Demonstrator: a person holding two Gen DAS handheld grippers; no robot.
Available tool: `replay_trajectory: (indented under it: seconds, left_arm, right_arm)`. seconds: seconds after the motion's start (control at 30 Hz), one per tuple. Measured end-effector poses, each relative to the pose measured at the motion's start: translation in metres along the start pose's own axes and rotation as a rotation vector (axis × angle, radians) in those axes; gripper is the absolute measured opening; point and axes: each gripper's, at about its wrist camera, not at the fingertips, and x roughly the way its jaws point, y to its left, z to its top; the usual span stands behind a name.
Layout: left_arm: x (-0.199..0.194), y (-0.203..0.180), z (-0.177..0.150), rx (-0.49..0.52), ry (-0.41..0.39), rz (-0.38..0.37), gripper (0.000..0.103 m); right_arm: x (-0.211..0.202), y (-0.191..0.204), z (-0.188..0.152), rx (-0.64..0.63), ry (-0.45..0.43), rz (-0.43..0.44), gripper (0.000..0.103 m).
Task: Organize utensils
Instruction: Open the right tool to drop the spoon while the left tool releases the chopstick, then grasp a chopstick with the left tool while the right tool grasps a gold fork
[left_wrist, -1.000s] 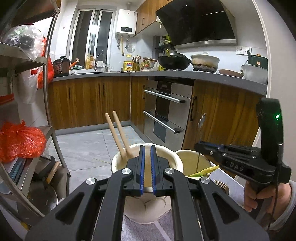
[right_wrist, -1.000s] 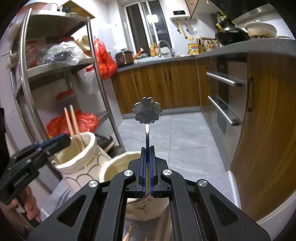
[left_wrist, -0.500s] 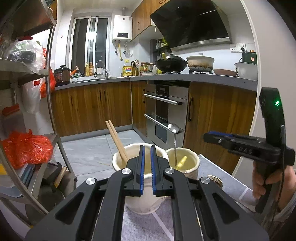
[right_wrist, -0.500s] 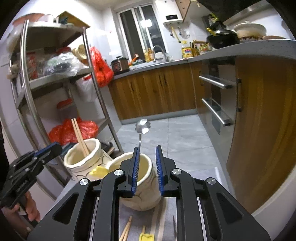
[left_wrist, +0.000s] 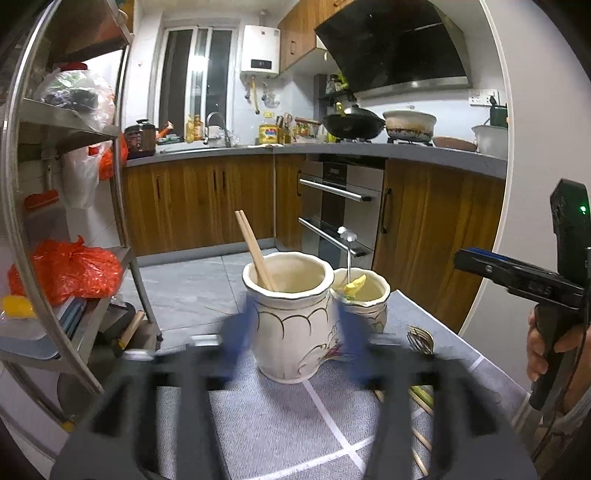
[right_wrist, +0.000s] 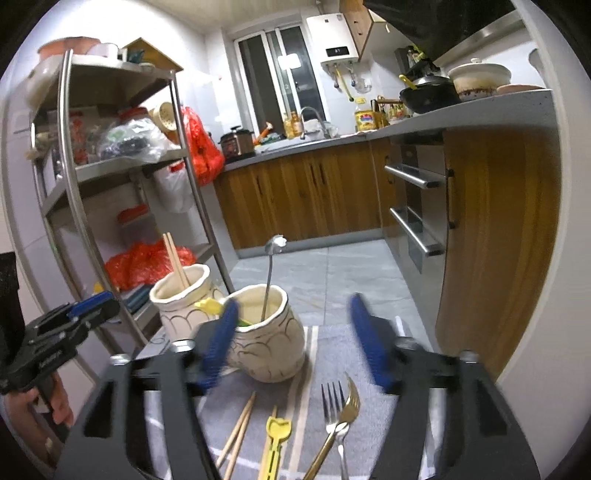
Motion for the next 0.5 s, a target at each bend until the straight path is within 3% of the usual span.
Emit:
replay_trajectory:
  seconds: [0.1,0.27,0.5]
  left_arm:
    - [-0.007,-0.004,0.000,-0.002,-0.006,0.008,0.076]
    - [-0.014,-0.011,-0.005,-0.016,-0.011,0.009,0.094]
    - [-0.011,-0.035,-0.024,0.017,0.069,-0.028,0.097]
  right_arm:
    - [-0.009,-0.004,-0.004,-0.001,-0.010,0.003,0.094]
    - [-0.019,-0.005,-0.010,-0.042,-0.045,-0.056,0.098]
    - [-0.014,-0.013,-0.016,-0.036,-0.020,-0.125,0.098]
